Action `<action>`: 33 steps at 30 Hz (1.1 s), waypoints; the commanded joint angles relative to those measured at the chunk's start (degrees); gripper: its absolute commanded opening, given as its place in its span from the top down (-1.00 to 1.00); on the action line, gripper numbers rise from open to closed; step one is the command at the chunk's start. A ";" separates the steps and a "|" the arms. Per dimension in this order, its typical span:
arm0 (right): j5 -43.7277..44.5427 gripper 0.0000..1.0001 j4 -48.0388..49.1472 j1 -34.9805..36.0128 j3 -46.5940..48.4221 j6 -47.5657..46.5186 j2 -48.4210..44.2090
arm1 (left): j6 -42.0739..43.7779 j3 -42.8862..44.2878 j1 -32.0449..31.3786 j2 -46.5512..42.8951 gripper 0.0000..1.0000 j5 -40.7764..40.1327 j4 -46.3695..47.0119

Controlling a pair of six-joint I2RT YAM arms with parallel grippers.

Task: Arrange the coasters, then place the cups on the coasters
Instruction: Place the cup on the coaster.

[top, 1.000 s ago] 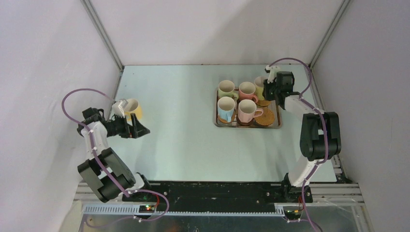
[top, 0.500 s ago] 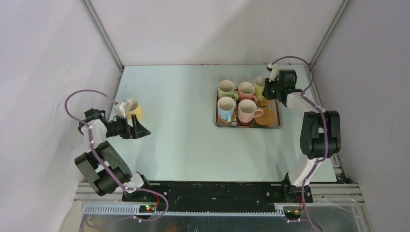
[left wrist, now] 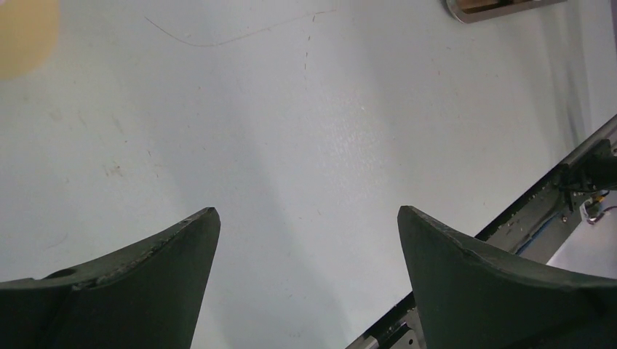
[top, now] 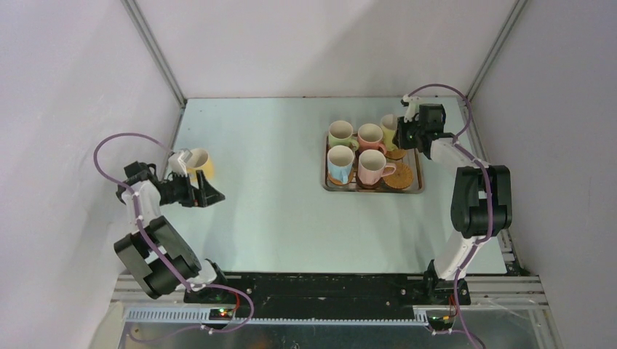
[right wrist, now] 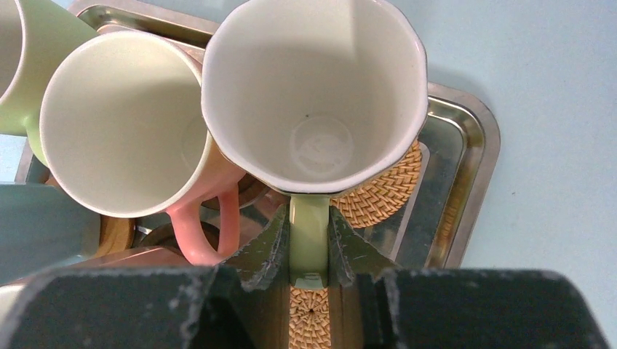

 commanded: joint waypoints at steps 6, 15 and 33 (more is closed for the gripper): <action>-1.17 0.61 -0.68 0.72 2.56 -0.08 -0.59 | -1.43 -0.30 0.54 -2.50 -0.99 0.27 2.24; -3.57 0.61 -1.94 -1.04 2.56 -1.02 -2.73 | -2.00 -0.61 0.57 -3.35 -0.99 0.02 2.94; -0.28 0.60 0.80 -1.19 0.40 -4.50 -7.40 | -2.83 -1.20 0.56 -4.96 -0.99 -0.43 3.73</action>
